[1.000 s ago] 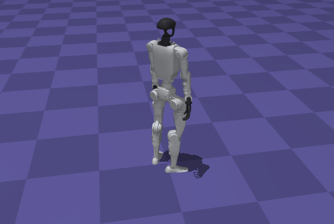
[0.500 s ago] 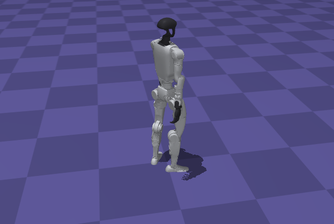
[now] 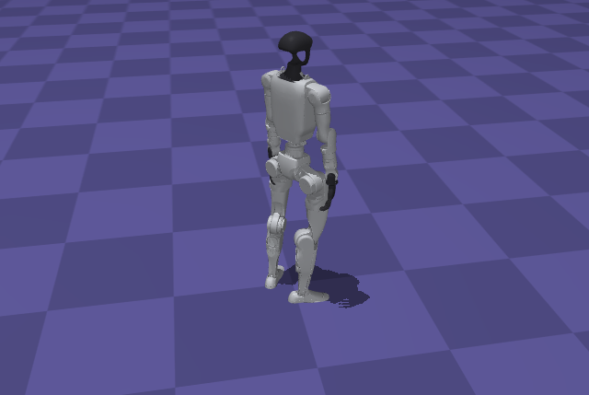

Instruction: Upper body actions

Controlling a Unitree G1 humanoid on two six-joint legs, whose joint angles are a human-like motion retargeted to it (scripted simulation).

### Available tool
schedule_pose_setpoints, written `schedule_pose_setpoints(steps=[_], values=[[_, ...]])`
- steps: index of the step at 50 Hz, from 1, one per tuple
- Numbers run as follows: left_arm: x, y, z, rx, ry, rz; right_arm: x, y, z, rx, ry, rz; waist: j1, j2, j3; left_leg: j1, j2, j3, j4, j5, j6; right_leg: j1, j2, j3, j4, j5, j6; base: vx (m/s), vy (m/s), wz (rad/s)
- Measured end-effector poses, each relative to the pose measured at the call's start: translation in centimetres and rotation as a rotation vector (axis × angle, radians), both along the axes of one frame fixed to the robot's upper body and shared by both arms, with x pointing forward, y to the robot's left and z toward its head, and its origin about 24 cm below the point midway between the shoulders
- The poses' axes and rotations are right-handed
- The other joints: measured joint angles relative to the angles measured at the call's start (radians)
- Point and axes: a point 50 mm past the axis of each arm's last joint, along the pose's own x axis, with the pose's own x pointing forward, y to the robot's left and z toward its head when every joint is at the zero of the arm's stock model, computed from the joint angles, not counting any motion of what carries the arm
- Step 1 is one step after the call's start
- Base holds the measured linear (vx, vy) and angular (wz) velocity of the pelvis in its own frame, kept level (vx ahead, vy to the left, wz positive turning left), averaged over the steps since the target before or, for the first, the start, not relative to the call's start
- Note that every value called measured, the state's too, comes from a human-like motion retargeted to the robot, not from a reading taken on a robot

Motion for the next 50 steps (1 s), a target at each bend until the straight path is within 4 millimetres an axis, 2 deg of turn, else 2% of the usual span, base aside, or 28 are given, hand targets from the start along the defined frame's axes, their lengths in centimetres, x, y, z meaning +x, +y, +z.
schedule_pose_setpoints(steps=[4, 8, 10, 13, 16, 20, 23, 27, 30, 34, 37, 39, 42, 45, 50], values=[[-0.5, 0.0, 0.0, -0.012, 0.009, -0.16, -3.2, -1.3, 0.4, -0.086, 0.117, -0.018, 0.013, 0.004, 0.001, 0.002, -0.011, -0.006, 0.001, -0.006, 0.006, 0.011, -0.01, -0.013, -0.002, -0.002, 0.006, 0.05, 0.09, 0.09], [-1.6, 0.3, 0.0, -0.047, 0.03, -0.373, -5.3, -1.5, 0.6, -0.134, 0.162, 0.001, 0.009, 0.012, -0.001, 0.001, -0.025, -0.013, -0.001, -0.013, 0.015, 0.017, -0.017, -0.026, -0.004, -0.002, 0.012, 0.05, 0.07, 0.08], [-2.1, 0.0, -0.1, -0.038, 0.023, -0.35, -6.0, -1.3, 0.6, -0.143, 0.168, 0.014, 0.007, 0.016, -0.007, 0.001, -0.03, -0.011, -0.005, -0.016, 0.017, 0.013, -0.02, -0.028, -0.005, 0.0, 0.012, 0.02, 0.05, -0.03], [-2.3, -0.3, -0.1, -0.029, 0.01, -0.22, -6.6, -0.7, 0.5, -0.136, 0.177, 0.039, 0.002, 0.028, -0.02, -0.001, -0.029, 0.002, -0.01, -0.019, 0.013, -0.005, -0.023, -0.015, 0.001, 0.004, 0.007, -0.01, 0.01, -0.08], [-3.0, 0.3, 0.0, -0.018, 0.062, -0.182, -6.4, -0.2, 0.4, -0.132, 0.178, 0.075, -0.05, 0.041, -0.026, -0.01, -0.033, -0.025, -0.012, -0.016, 0.013, 0.001, -0.016, -0.045, -0.019, 0.013, 0.0, -0.04, -0.01, 0.38], [-4.3, 1.9, 0.2, 0.003, 0.153, -0.235, -4.7, -0.4, 0.3, -0.182, 0.115, 0.203, -0.144, 0.062, -0.029, -0.027, -0.022, -0.069, -0.008, -0.005, 0.005, 0.0, -0.015, -0.089, -0.026, 0.017, 0.0, -0.12, -0.11, 0.46], [-5.2, 3.3, 0.4, 0.037, 0.192, -0.29, -3.1, -0.5, 0.1, -0.143, 0.09, 0.293, -0.113, 0.061, -0.04, -0.028, -0.001, 0.01, 0.008, -0.013, -0.012, -0.044, 0.002, -0.004, 0.0, -0.002, -0.023, -0.15, -0.14, -1.06], [-5.8, 4.6, 0.6, 0.082, 0.208, -0.359, -1.9, 0.0, -0.1, -0.053, 0.087, 0.301, -0.121, 0.056, -0.037, -0.033, 0.025, 0.035, 0.039, -0.007, -0.019, -0.05, 0.026, 0.034, 0.002, -0.015, -0.044, -0.16, -0.25, -0.36], [-6.1, 4.6, 0.6, 0.083, 0.216, -0.356, -1.5, 0.5, -0.2, -0.021, 0.049, 0.264, -0.123, 0.042, -0.026, -0.033, 0.043, 0.037, 0.069, 0.015, -0.006, -0.038, 0.036, 0.07, 0.004, -0.025, -0.053, -0.11, -0.21, -0.02], [-6.4, 3.1, 0.5, 0.043, 0.22, -0.27, -1.9, 1.1, -0.3, 0.008, 0.041, 0.189, -0.1, 0.005, -0.017, -0.031, 0.044, 0.045, 0.116, 0.056, 0.052, -0.037, 0.028, 0.116, 0.012, -0.03, -0.068, -0.15, -0.24, -0.28], [-6.0, 1.6, 0.2, 0.071, 0.192, -0.189, -2.2, 1.0, -0.2, 0.027, 0.056, 0.147, -0.081, -0.029, -0.005, -0.052, 0.042, 0.036, 0.2, 0.021, 0.122, -0.042, -0.004, 0.149, 0.031, -0.035, -0.064, -0.16, -0.23, -0.23], [-5.2, 1.1, 0.0, 0.132, 0.143, -0.152, -2.4, 0.6, -0.2, 0.032, 0.064, 0.128, -0.07, -0.049, 0.012, -0.084, 0.041, 0.018, 0.281, -0.028, 0.142, -0.039, -0.023, 0.151, 0.031, -0.026, -0.067, -0.1, -0.09, -0.06], [-3.8, 1.1, -0.1, 0.188, 0.055, -0.132, -2.4, -0.3, 0.0, 0.013, 0.079, 0.14, -0.066, -0.043, 0.046, -0.161, -0.007, -0.142, 0.371, -0.06, 0.105, -0.024, -0.015, 0.12, 0.02, -0.006, -0.077, -0.15, -0.08, -0.07], [-2.8, 1.1, -0.2, 0.142, 0.013, -0.135, -2.6, -1.4, 0.2, -0.023, 0.109, 0.173, -0.061, -0.022, 0.068, -0.231, -0.062, -0.276, 0.387, -0.055, 0.051, -0.02, 0.005, 0.112, 0.018, 0.004, -0.084, -0.15, -0.04, -0.09], [-1.5, 1.0, -0.2, 0.107, -0.074, -0.068, -3.6, -2.1, 0.5, -0.052, 0.155, 0.18, -0.028, 0.004, 0.114, -0.319, -0.117, -0.248, 0.246, -0.059, 0.077, 0.007, 0.046, 0.115, 0.014, 0.013, -0.109, -0.08, -0.05, -0.19]])
